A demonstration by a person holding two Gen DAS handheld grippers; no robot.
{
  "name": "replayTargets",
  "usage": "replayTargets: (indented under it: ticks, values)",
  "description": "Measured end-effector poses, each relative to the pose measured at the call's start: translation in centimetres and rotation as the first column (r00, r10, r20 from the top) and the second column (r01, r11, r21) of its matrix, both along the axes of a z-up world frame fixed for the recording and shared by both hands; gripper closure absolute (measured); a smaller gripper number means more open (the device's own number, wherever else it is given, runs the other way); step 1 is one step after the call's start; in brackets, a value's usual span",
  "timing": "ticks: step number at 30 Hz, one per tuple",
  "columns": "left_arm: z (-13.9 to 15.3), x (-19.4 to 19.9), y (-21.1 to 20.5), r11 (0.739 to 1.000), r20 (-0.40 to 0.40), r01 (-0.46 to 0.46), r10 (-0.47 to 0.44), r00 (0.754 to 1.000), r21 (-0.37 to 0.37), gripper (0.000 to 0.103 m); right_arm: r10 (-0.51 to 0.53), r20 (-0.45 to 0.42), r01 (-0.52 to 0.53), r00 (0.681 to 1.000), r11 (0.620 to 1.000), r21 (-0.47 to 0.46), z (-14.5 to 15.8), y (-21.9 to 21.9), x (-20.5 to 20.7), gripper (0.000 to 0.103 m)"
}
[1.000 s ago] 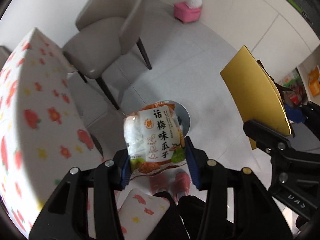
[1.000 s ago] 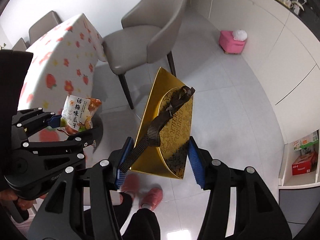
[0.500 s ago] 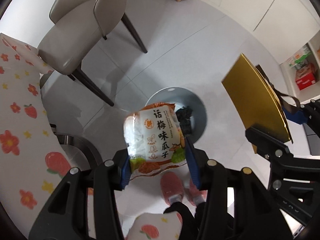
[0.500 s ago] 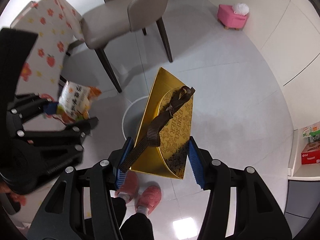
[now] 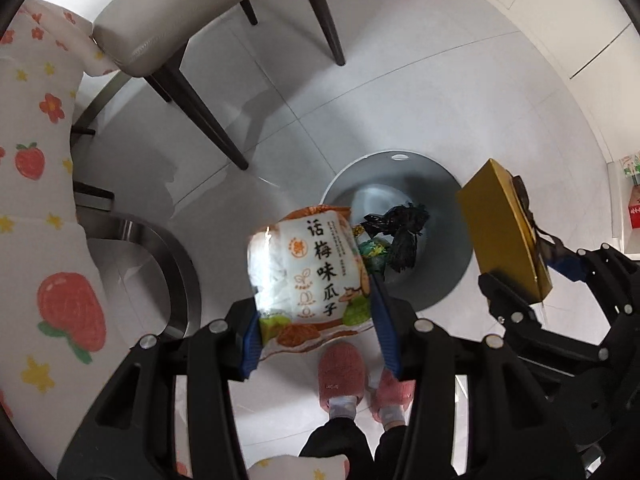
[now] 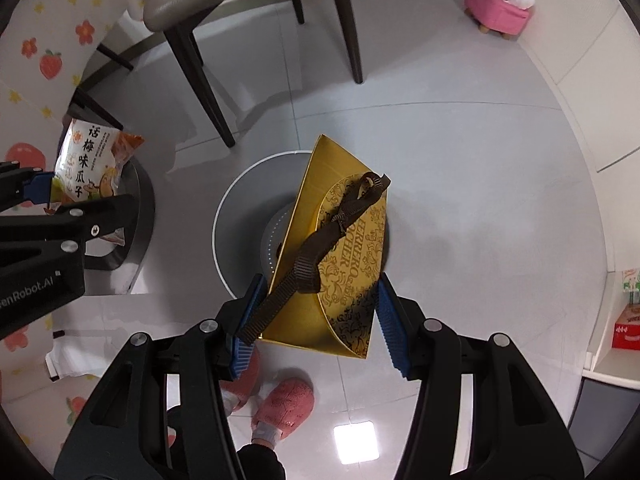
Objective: Collect trash
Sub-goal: 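Carry the seed snack bag and gold gift box over the grey trash bin, then open both tools to drop the seed bag and gift box into the bin, then move both tools back over the table toward the foil wrapper and cup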
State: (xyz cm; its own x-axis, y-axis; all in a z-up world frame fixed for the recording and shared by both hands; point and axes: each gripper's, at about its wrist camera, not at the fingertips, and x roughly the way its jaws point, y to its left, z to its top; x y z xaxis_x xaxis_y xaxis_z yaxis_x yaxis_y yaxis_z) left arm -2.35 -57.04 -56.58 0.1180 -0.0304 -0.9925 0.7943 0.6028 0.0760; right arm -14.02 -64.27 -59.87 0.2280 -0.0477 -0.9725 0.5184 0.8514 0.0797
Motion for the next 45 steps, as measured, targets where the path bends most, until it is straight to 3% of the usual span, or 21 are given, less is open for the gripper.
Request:
replayTargets:
  ticks: [11, 21, 26, 28, 31, 39, 45]
  values:
    - [-1.1, -0.3, -0.3, 1.0, -0.016, 0.01, -0.01, 1.0, 0.017, 0.056, 0.013, -0.007, -0.013, 1.0, 1.0, -0.012, -0.9, -0.8, 1.0, 0.046]
    - [-1.2, -1.3, -2.6, 0.998, -0.032, 0.061, -0.062, 0.998, -0.033, 0.055, -0.028, -0.026, 0.027, 0.999, 0.999, -0.041, -0.6, -2.2, -0.8, 0.046]
    - [-1.0, -1.7, -4.1, 0.995, -0.046, 0.085, -0.087, 0.995, -0.054, 0.05, -0.051, -0.032, 0.049, 0.998, 0.997, -0.054, -0.2, -2.6, -2.0, 0.046]
    - [-0.7, -1.8, -4.4, 0.994, -0.039, 0.087, -0.09, 0.995, -0.064, 0.04, -0.062, -0.033, 0.06, 0.998, 0.997, -0.056, -0.1, -2.8, -2.3, 0.046]
    - [-0.1, -2.0, -4.8, 0.993, -0.031, 0.089, -0.092, 0.995, -0.074, 0.036, -0.078, -0.033, 0.076, 0.996, 0.995, -0.058, 0.1, -3.0, -2.9, 0.047]
    - [1.5, -2.3, -4.8, 0.993, -0.025, 0.086, -0.088, 0.996, -0.077, 0.035, -0.09, -0.031, 0.088, 0.995, 0.994, -0.068, 1.4, -3.2, -3.5, 0.047]
    - [4.8, -2.7, -3.7, 0.993, -0.017, 0.081, -0.083, 0.996, -0.087, 0.035, -0.092, -0.019, 0.09, 0.996, 0.993, -0.08, 4.8, -2.7, -4.0, 0.047]
